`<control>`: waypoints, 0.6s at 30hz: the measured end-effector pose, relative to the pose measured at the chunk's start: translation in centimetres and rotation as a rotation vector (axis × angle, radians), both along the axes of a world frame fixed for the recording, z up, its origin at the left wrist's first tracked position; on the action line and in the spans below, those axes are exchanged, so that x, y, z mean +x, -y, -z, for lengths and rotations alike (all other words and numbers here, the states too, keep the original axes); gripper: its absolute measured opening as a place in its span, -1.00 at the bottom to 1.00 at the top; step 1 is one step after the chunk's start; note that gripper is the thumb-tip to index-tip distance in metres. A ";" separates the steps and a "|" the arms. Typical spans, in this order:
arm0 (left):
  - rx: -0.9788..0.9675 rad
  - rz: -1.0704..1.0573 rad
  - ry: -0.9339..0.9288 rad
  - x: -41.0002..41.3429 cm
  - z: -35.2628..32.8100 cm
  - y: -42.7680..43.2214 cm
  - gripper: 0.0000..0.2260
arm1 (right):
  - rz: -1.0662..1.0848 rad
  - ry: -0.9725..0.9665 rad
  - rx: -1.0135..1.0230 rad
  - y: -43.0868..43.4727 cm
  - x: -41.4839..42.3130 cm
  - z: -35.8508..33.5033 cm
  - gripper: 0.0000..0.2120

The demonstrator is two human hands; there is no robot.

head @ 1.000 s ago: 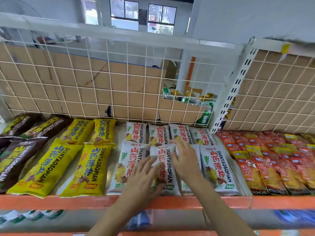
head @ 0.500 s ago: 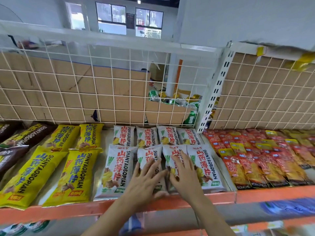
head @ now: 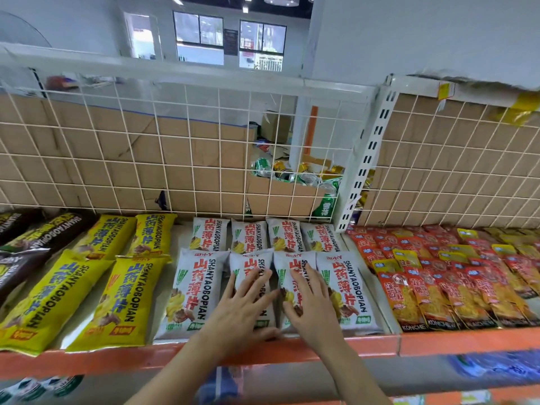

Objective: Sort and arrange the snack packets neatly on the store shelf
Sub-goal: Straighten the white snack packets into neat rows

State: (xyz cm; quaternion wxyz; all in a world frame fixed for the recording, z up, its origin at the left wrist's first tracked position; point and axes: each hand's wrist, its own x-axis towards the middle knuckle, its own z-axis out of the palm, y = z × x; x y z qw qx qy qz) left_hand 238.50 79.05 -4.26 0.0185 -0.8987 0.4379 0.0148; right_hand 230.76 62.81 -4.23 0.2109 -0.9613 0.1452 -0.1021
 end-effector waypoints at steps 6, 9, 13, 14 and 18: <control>-0.213 -0.030 -0.005 -0.8 -1.0 -1.4 -0.28 | -0.020 0.048 -0.036 -0.1 -0.3 -0.5 -0.34; -0.211 -0.112 0.035 -0.6 -2.2 -3.8 -0.42 | -0.058 0.066 -0.022 -0.1 0.1 -1.0 -0.41; -0.308 -0.303 0.017 0.1 -2.6 -8.4 -0.51 | -0.133 0.102 0.010 -1.1 1.0 -2.0 -0.47; -0.358 -0.331 0.011 0.4 -2.9 -9.4 -0.49 | -0.155 0.107 0.010 -1.6 1.3 -2.3 -0.48; -0.432 -0.407 0.102 2.1 -3.5 -13.6 -0.50 | -0.215 0.126 -0.007 -3.9 3.2 -3.3 -0.50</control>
